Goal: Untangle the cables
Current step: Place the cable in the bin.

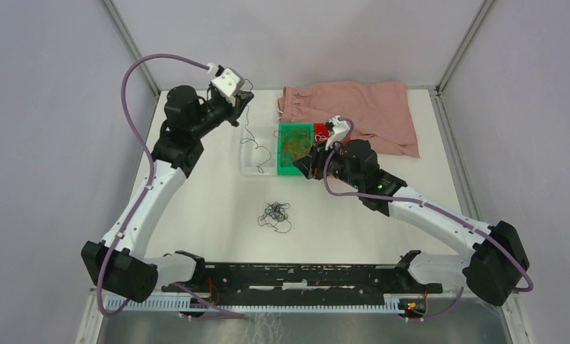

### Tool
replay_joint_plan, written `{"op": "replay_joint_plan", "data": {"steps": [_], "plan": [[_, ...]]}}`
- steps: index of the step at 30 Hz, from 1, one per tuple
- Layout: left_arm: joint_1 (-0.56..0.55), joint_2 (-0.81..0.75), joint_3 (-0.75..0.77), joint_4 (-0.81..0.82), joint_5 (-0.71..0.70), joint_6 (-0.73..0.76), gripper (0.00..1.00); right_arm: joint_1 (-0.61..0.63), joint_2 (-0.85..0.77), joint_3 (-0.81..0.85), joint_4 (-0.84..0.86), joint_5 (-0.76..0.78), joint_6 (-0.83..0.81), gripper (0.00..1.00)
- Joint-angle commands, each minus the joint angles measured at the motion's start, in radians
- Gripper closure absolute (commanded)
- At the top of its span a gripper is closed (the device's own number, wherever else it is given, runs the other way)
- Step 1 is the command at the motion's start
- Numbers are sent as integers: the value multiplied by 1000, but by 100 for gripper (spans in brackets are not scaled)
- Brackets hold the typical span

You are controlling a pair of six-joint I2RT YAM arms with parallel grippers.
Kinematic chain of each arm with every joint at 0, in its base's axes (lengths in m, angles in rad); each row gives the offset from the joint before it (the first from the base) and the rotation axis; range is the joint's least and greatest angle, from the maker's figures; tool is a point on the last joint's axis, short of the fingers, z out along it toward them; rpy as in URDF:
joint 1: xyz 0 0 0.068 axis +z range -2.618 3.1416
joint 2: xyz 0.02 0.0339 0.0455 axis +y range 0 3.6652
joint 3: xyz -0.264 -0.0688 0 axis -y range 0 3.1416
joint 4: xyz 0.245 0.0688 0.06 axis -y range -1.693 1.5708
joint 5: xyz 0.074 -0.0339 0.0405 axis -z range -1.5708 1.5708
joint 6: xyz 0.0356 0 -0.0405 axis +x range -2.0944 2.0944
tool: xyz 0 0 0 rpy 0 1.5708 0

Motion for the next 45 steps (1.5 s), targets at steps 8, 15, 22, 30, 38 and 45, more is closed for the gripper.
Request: {"op": "replay_joint_plan", "data": {"steps": [8,15,22,30,38,45], "plan": [[8,9,39,60,-5,85,97,-28,-7,5,-7,14,22,53],[36,34,11,52,-10,131,97,-47,-35,-18,-20,15,23,54],[45,36,21,60,11,117,97,-56,-30,-33,-7,9,36,55],[45,30,8,-2,-60,136,97,-60,-23,-31,-4,3,40,56],[54,-62,-59,-101,-164,249,97,-68,-2,-30,9,-16,48,56],[53,-11,-37,-117,-131,235,97,-69,2,-35,19,-28,73,57]]}}
